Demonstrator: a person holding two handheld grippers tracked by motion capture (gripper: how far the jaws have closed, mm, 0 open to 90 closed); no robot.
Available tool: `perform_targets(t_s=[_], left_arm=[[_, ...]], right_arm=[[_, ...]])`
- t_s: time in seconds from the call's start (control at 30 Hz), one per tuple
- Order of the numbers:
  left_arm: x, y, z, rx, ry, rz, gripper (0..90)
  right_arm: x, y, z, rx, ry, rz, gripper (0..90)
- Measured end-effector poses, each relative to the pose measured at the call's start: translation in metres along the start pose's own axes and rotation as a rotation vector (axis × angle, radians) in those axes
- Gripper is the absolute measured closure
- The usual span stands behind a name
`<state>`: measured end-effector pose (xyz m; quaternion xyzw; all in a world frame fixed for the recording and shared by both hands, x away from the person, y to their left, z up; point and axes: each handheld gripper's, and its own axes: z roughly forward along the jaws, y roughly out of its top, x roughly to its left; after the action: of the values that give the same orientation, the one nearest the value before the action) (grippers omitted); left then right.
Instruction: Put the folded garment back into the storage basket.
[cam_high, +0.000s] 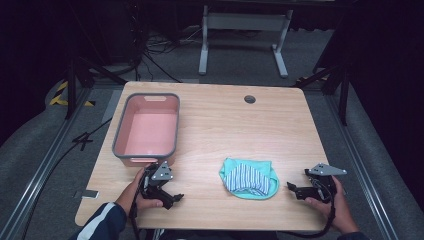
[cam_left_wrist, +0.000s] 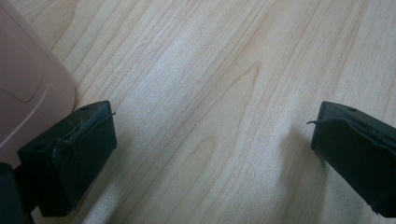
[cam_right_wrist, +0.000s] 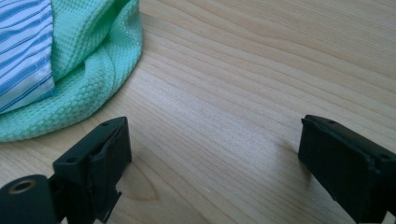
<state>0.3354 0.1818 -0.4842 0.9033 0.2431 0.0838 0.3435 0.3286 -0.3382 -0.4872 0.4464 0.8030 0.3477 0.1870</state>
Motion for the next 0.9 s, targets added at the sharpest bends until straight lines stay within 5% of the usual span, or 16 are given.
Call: perform_targets(t_s=[0.37, 0.53, 0.8, 0.9], left_arm=[[-0.003, -0.001, -0.003, -0.002, 0.002, 0.001, 6.3], [-0.006, 0.006, -0.003, -0.006, 0.025, 0.005, 17.0], [-0.015, 0.034, 0.005, -0.061, -0.005, 0.028, 26.1], [-0.021, 0.06, 0.02, -0.062, 0.003, 0.056, 28.7]], right_arm=[[-0.001, 0.0, 0.0, 0.0, 0.005, -0.006, 9.7], [0.0, 0.001, 0.0, 0.003, -0.008, 0.006, 15.3], [0.01, 0.015, -0.007, -0.03, 0.03, -0.002, 30.6], [0.021, 0.028, -0.009, -0.06, 0.053, -0.032, 33.2]])
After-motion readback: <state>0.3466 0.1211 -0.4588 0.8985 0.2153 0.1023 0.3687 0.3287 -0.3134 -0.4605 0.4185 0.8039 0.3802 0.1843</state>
